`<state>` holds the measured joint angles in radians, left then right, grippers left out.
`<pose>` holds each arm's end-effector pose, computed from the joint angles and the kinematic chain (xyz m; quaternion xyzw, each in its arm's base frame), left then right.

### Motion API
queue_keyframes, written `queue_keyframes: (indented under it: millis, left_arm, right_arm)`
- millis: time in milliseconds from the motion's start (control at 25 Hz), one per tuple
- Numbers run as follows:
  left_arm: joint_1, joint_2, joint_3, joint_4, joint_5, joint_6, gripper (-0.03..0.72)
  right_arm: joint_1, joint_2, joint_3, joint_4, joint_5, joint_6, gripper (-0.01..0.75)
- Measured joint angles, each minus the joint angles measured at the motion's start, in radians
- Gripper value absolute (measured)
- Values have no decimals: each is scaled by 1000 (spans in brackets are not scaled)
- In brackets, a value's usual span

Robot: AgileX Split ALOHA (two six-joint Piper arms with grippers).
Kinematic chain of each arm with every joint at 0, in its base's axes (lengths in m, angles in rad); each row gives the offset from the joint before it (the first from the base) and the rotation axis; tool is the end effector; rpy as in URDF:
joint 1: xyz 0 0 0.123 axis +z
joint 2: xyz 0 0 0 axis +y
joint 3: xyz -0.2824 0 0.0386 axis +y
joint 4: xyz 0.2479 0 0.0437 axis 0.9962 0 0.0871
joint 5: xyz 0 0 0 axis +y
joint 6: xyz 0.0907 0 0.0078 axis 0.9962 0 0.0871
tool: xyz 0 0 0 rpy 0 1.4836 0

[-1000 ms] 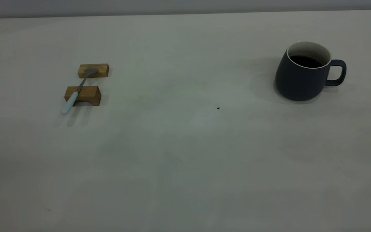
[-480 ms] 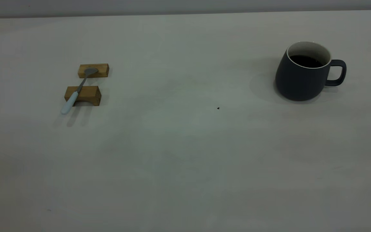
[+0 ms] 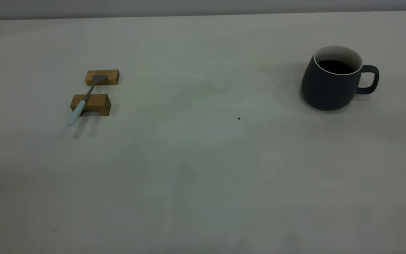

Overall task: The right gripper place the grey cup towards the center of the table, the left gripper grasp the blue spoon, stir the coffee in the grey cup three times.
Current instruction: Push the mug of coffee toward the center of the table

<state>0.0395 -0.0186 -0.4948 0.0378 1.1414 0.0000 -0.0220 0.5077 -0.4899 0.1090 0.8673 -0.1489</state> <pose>-0.0108 0.0027 0.2692 -0.0188 0.8699 0.0286 0.4920 0.0842 0.0057 0.2685 -0.0417 0.9241 0.0194 0.3794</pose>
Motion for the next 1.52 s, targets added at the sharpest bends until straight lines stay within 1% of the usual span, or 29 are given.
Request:
queue_keyframes:
  millis: [240, 320, 440, 640, 840, 960, 1040, 1200, 1320, 1520]
  left_arm:
    - [0, 0, 0, 0, 0, 0, 237]
    - [0, 0, 0, 0, 0, 0, 237]
    - [0, 0, 0, 0, 0, 0, 237]
    - [0, 0, 0, 0, 0, 0, 237]
    - [0, 0, 0, 0, 0, 0, 237]
    - [0, 0, 0, 0, 0, 5, 237]
    - [0, 0, 0, 0, 0, 5, 237]
    - [0, 0, 0, 0, 0, 0, 237]
    - [0, 0, 0, 0, 0, 0, 237]
    - [0, 0, 0, 0, 0, 0, 237]
  right_arm:
    - [0, 332, -12, 103, -207, -268, 636]
    - [0, 457, -46, 148, -251, -361, 632]
    - [0, 629, -128, 196, -285, -491, 622]
    - [0, 896, -299, 229, -307, -643, 606]
    - [0, 1136, -436, 231, -314, -820, 588]
    - [-8, 1262, -503, 228, -327, -1042, 581]
    - [-22, 1341, -544, 235, -330, -1228, 577]
    - [-59, 1464, -627, 319, -330, -1519, 564]
    - [-87, 1545, -689, 395, -329, -1695, 556]
    - [-135, 1646, -761, 524, -309, -1895, 554]
